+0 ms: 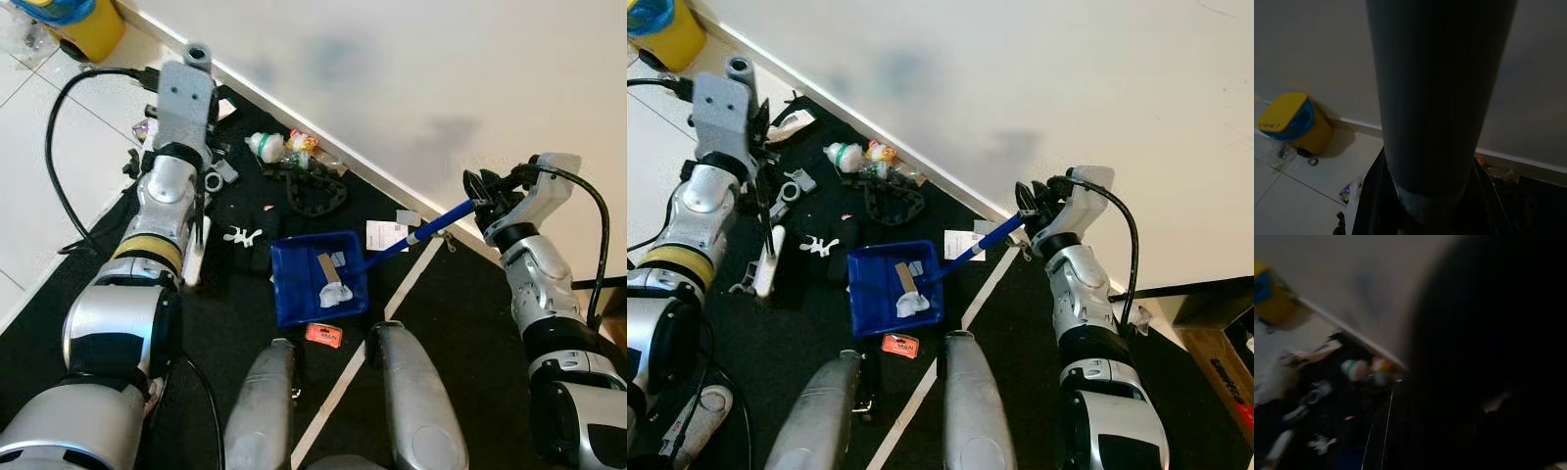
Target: Sweep floor
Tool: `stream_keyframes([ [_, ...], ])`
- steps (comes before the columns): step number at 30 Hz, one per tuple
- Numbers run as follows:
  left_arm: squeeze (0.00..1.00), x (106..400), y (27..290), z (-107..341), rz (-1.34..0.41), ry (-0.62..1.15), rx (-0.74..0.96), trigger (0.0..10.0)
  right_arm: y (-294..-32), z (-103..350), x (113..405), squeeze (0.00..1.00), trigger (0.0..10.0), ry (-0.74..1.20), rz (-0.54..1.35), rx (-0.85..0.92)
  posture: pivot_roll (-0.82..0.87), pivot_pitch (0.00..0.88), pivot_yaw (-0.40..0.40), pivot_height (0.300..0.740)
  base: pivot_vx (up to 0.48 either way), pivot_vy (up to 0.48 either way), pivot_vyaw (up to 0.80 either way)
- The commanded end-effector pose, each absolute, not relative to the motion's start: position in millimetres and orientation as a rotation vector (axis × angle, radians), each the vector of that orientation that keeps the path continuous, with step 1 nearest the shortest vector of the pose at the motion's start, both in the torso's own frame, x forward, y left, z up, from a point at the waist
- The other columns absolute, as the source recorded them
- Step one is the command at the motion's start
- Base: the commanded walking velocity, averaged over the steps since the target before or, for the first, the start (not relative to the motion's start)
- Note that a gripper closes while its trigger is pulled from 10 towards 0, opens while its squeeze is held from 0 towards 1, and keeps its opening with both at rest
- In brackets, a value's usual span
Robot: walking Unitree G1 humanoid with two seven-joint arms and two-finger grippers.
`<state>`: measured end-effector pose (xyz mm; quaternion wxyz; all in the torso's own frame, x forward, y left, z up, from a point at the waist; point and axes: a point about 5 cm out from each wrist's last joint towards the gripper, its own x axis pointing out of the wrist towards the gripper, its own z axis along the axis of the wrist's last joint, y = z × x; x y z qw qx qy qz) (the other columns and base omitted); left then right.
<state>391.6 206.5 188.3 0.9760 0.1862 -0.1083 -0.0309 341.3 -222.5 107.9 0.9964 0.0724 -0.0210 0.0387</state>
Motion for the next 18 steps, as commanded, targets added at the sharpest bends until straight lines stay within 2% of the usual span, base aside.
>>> stream_keyframes([
  [1,0.00,387.5,199.6,173.6,-0.073,-0.200,0.372,10.0,-235.7,91.6,330.3,0.00,10.0,0.011,-0.020,0.084,-0.04,0.388,-0.032,0.740,0.000,0.000,0.00],
  [8,0.00,389.9,181.0,180.7,-0.126,-0.258,0.354,10.0,-260.1,117.3,329.8,0.00,10.0,-0.110,-0.140,0.003,-0.05,0.402,-0.032,0.740,0.000,0.000,0.00],
  [18,0.00,394.4,170.3,189.8,-0.154,-0.277,0.351,10.0,-264.4,136.6,334.8,0.00,10.0,-0.152,-0.152,-0.033,-0.07,0.390,-0.032,0.740,0.000,0.000,0.00],
])
